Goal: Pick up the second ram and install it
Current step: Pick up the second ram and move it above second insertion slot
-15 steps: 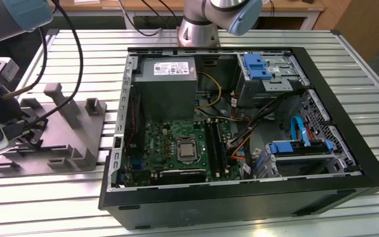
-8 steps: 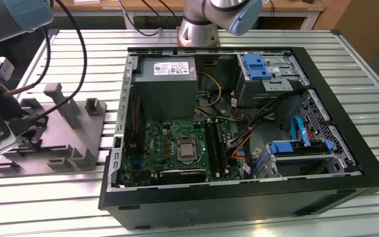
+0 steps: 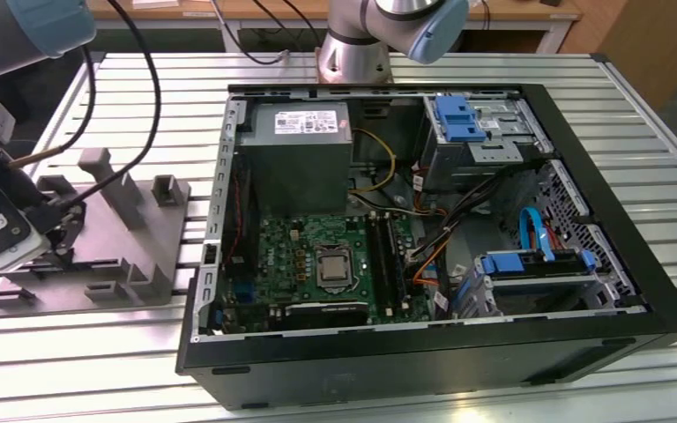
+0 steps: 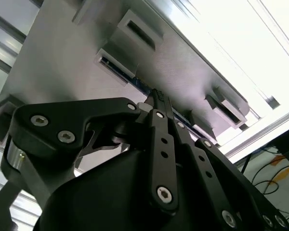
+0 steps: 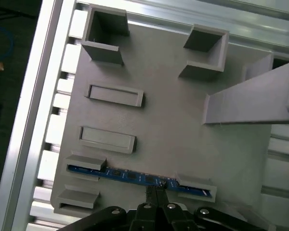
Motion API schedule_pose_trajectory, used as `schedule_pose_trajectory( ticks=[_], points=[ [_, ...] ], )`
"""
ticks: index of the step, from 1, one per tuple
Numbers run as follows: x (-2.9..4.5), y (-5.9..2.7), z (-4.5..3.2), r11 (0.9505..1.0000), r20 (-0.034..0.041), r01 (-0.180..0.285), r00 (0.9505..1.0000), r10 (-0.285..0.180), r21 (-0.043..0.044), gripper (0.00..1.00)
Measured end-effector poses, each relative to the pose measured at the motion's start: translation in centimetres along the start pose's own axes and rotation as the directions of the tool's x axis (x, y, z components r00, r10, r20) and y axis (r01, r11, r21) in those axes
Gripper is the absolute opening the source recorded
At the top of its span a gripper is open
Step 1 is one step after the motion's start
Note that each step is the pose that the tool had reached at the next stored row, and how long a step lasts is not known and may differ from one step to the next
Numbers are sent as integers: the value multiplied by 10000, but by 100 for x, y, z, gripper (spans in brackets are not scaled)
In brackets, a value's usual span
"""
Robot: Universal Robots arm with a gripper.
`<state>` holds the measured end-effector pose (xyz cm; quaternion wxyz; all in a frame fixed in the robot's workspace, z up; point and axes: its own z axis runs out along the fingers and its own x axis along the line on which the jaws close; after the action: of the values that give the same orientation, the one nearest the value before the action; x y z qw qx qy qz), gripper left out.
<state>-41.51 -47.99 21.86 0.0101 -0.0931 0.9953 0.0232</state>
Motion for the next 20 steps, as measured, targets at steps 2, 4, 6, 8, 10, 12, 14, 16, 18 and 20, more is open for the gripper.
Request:
schedule_pose_trajectory(
  ticks=[2,4,6,8,10,12,14,16,18,20],
  points=[
    [0,0,0,9996,-11,265,9996,-265,-6,10],
    [0,0,0,9988,-22,495,9988,-495,-12,10],
    [0,0,0,9972,-33,748,9972,-748,-20,10],
    [0,0,0,9948,-44,1016,9948,-1016,-27,10],
    [0,0,1,9913,-56,1317,9913,-1317,-36,10],
    [0,0,1,9871,-68,1598,9871,-1598,-44,10],
    [0,0,1,9822,-79,1880,9821,-1880,-54,10],
    [0,0,1,9767,-89,2146,9767,-2146,-63,10],
    [0,0,1,9709,-99,2392,9709,-2393,-71,10],
    [0,0,1,9653,-107,2611,9652,-2612,-79,10]
  ],
)
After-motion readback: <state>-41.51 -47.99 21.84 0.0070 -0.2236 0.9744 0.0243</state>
